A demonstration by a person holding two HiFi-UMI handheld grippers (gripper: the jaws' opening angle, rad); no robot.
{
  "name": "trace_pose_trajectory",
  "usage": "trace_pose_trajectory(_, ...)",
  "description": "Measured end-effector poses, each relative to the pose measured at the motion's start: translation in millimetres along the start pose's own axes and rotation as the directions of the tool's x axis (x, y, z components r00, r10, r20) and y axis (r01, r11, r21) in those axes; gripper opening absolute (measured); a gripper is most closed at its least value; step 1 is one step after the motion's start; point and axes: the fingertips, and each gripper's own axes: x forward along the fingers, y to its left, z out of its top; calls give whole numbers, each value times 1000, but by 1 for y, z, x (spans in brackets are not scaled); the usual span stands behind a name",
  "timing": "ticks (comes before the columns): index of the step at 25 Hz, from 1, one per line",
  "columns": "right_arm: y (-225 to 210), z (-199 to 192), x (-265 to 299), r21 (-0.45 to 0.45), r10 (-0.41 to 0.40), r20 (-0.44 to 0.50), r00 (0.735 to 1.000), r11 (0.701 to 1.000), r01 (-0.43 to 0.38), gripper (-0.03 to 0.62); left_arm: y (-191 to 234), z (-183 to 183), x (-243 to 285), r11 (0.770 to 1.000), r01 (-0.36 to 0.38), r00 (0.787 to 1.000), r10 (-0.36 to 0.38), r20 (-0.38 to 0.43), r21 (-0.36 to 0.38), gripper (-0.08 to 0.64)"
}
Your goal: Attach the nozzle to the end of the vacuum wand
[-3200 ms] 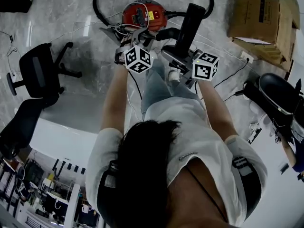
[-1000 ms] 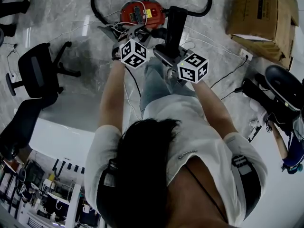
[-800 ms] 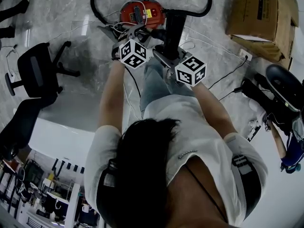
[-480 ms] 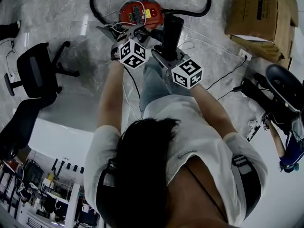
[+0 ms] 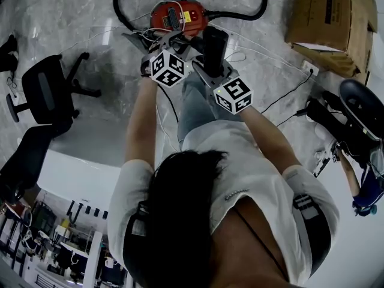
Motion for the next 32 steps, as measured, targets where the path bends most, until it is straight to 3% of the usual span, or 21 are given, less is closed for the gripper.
trace_pose_trajectory(11,0,4,3,123,3,66,998,992,-11,72,4,0,-2,999,15,1000,-14,22,-35,170)
trace_pose_trajectory(24,-2,6,5,317,47,172,984,943,-101,72,3,3,0,998,33,999,-32,23,-54,173)
trace_pose_trajectory(32,0,7,7,303,85,168,982,943,-134,72,6,2,-2,998,40,999,-38,26,-47,173)
